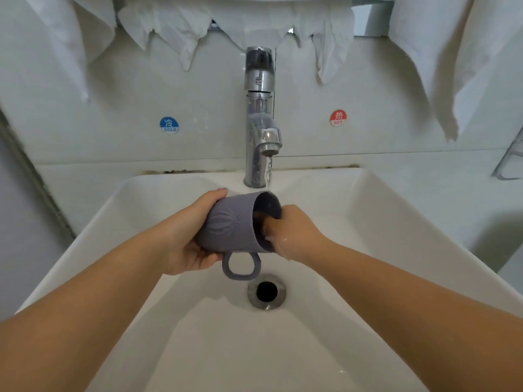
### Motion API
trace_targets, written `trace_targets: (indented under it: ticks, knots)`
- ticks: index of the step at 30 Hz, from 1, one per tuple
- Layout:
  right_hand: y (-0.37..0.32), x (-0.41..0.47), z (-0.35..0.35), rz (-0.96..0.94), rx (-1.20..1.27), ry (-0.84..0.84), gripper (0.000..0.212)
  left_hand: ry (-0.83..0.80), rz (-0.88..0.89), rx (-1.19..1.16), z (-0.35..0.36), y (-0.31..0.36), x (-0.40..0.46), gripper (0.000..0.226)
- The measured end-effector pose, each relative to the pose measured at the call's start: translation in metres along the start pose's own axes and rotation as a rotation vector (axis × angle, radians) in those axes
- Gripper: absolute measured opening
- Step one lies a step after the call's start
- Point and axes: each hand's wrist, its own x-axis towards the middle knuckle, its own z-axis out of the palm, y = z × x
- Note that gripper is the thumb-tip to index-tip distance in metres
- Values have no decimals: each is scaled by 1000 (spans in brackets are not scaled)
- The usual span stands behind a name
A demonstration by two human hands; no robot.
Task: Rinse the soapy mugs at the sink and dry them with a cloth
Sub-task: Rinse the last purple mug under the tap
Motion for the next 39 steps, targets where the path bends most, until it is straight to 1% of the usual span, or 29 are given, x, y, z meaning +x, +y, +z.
trace_targets:
  ticks: [3, 5, 7, 9, 10, 11, 13, 14, 17, 20, 21, 24, 26, 27, 29, 31, 33, 34, 36, 39]
  knots:
    - [-1, -5, 0, 44, 167, -200, 12, 30, -5, -17, -4, 1, 1, 56]
    - [0, -5, 1, 87, 241, -306, 18, 40, -16, -8, -6, 1, 2, 55]
    - [0, -5, 1, 106, 215, -276, 19, 33, -44, 15, -6, 0, 2, 56]
    - [0, -5, 2, 64, 42, -164, 19, 6, -77, 39, -4, 0, 1, 56]
    - [-1, -5, 2, 28, -8, -125, 21, -3, -85, 47, -3, 0, 1, 56]
    - [0, -3, 3, 22, -4, -104, 25, -3, -87, 50, -3, 1, 1, 56]
    - [-1, -3, 3, 80, 96, -111, 35, 2, -84, 40, -5, 2, 2, 55]
    - [-2, -5, 2, 93, 131, -138, 36, -8, -92, 36, -7, 2, 2, 56]
    - [-6, -7, -1, 32, 125, -257, 29, -37, -125, 30, -10, 3, 1, 61]
    - [-8, -10, -2, 24, 118, -304, 20, -44, -127, 18, -13, 3, 1, 61]
    - [-9, -10, -2, 19, 101, -286, 19, -57, -134, 37, -13, 3, 2, 63]
    - [-8, -7, -2, -3, -17, -157, 16, -89, -139, 101, -14, 2, 3, 66]
    - [-4, -4, -5, 14, -35, -120, 25, -98, -111, 82, -13, 2, 2, 62]
    - [-2, -3, -7, 31, -36, -133, 26, -105, -88, 57, -13, 3, -1, 58]
    - [0, -3, -10, 71, 2, -207, 23, -144, -48, 22, -15, 1, -5, 52]
    - [2, -4, -13, 148, 189, -302, 14, -164, -10, 6, -18, -2, -7, 54]
    - [4, -5, -12, 181, 322, -367, 18, -151, 11, -24, -20, -6, -9, 56]
    - [4, -5, -11, 169, 326, -367, 19, -146, 8, -37, -19, -7, -9, 59]
    - [1, -4, -8, 111, 231, -308, 18, -128, 11, -49, -18, -7, -12, 64]
    - [-3, -2, -6, 34, 39, -141, 22, -117, 11, -69, -14, -5, -17, 69]
